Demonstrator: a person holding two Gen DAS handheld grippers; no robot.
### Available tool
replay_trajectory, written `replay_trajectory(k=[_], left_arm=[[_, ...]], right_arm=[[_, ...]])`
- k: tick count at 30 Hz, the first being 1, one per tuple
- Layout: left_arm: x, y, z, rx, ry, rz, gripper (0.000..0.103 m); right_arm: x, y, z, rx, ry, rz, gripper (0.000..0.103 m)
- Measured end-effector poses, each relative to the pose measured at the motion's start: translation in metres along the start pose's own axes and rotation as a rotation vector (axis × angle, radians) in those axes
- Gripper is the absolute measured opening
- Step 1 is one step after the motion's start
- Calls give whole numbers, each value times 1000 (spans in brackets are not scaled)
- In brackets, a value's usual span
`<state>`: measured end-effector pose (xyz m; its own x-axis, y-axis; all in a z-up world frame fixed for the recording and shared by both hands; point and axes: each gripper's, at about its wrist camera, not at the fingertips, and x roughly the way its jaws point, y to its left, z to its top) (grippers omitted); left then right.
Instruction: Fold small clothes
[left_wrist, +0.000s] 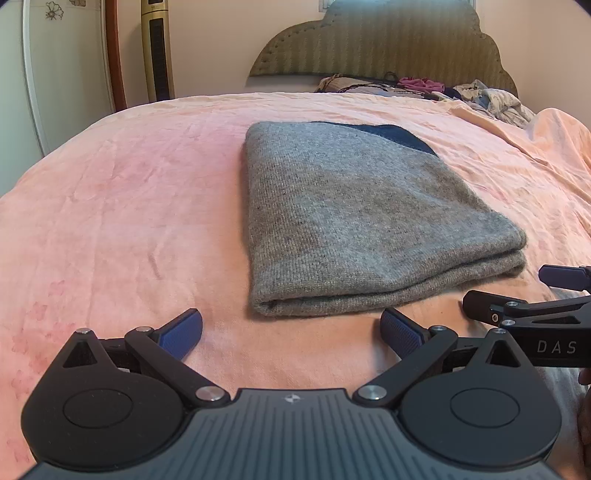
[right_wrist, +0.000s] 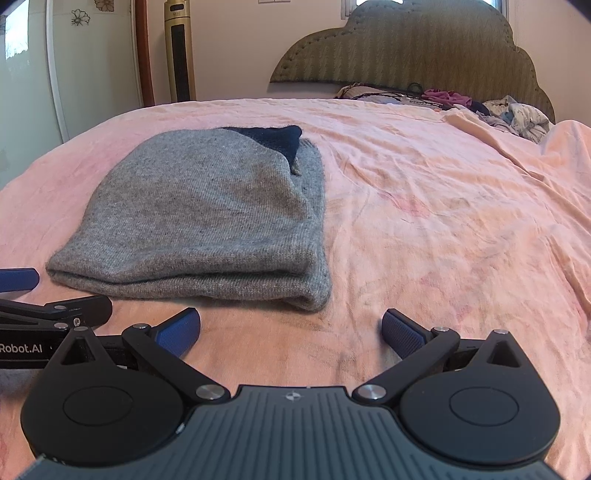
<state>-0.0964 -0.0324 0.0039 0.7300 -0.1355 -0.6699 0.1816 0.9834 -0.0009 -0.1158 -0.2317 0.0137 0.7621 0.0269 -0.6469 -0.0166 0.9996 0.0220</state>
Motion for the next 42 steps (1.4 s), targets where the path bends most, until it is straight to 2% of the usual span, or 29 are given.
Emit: replay_trajectory(k=[42], left_arm=[[3, 1, 4, 5, 19, 3, 103]], right_arm=[[0, 0, -1, 1, -1, -1, 103]])
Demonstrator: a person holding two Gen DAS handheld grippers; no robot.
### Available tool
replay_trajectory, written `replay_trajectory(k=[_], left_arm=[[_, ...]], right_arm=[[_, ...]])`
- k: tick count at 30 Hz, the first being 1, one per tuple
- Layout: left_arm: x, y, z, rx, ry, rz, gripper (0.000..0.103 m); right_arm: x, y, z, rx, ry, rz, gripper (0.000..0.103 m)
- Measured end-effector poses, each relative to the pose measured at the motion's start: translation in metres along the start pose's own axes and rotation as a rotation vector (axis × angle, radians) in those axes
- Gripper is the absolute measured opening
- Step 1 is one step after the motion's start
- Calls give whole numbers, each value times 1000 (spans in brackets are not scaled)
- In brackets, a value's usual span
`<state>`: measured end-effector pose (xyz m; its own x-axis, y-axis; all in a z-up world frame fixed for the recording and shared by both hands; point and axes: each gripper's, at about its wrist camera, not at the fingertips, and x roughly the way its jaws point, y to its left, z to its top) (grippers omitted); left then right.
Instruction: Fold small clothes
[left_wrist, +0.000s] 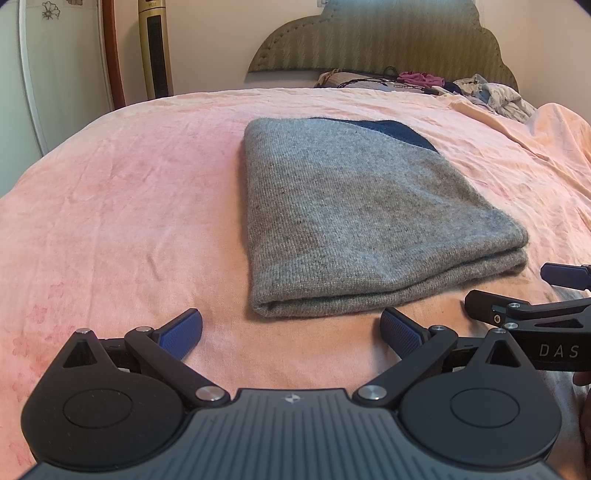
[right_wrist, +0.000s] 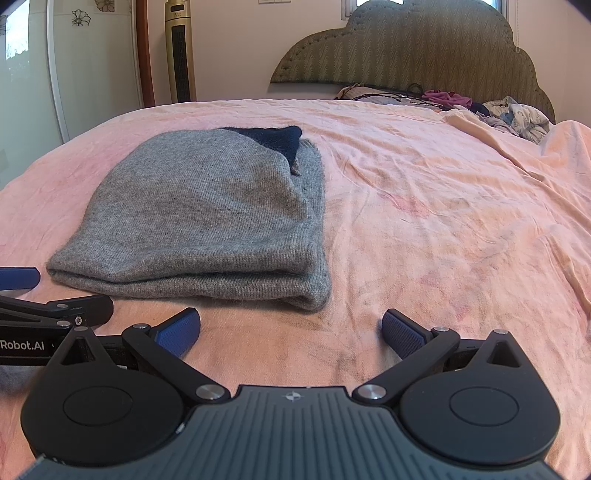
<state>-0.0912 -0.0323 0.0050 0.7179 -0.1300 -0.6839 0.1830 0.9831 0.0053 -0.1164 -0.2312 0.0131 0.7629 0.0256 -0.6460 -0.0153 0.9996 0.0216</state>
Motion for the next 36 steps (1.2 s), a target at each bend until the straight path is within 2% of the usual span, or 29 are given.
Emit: replay_trajectory(k=[36], left_arm=[[2, 2, 1, 3, -2, -4, 103]], right_arm=[[0, 0, 0, 1, 0, 0, 103]])
